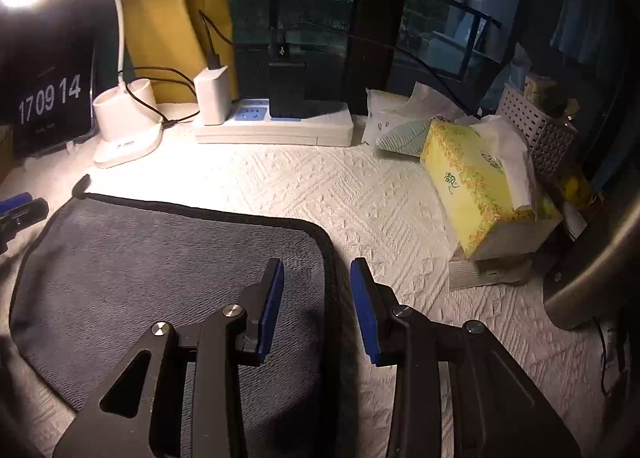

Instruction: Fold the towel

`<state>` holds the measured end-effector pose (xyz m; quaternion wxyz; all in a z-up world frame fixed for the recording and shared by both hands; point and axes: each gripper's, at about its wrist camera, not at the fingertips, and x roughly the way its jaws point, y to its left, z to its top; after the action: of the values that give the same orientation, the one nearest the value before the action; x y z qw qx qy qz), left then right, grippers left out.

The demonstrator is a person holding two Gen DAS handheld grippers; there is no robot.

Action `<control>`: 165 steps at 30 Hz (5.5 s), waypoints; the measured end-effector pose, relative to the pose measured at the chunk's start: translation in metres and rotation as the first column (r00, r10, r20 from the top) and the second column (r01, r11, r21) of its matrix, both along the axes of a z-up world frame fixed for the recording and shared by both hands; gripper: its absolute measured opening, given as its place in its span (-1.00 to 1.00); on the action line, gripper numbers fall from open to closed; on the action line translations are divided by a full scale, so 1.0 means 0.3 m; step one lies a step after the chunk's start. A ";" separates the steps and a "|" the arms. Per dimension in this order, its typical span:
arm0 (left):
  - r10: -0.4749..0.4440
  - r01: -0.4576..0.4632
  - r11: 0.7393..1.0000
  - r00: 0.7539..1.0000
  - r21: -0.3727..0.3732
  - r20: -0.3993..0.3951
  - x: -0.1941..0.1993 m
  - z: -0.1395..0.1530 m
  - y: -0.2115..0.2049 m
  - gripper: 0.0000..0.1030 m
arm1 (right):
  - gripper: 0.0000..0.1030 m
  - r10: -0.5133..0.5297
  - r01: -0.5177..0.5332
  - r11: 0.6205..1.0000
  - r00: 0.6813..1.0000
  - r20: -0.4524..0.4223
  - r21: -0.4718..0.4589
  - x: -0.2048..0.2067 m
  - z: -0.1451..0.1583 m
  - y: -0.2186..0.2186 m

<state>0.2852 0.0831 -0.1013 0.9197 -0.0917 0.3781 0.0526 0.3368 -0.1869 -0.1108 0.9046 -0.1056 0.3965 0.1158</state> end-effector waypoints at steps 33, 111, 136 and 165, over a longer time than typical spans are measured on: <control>-0.037 0.037 0.999 0.998 -0.007 0.058 -0.274 0.096 -0.066 0.21 | -0.29 0.026 -0.028 0.999 0.996 0.084 0.022 -0.257 0.161 0.016; -0.118 0.077 0.990 0.908 0.116 0.402 -0.875 0.364 -0.240 0.54 | -0.29 0.018 -0.043 0.997 0.949 0.314 0.071 -0.878 0.415 -0.075; -0.064 0.027 0.996 0.868 0.080 0.493 -1.009 0.408 -0.220 0.75 | 0.06 0.006 -0.051 0.994 0.913 0.408 0.098 -1.024 0.477 -0.095; -0.061 0.038 0.998 0.874 0.059 0.481 -0.999 0.401 -0.210 0.75 | 0.06 0.013 -0.056 0.994 0.915 0.404 0.094 -1.017 0.476 -0.086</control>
<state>-0.0146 0.0201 0.0191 0.9879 -0.0702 0.1378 0.0135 0.0318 -0.2126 0.0322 0.9688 -0.0872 0.1935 0.1280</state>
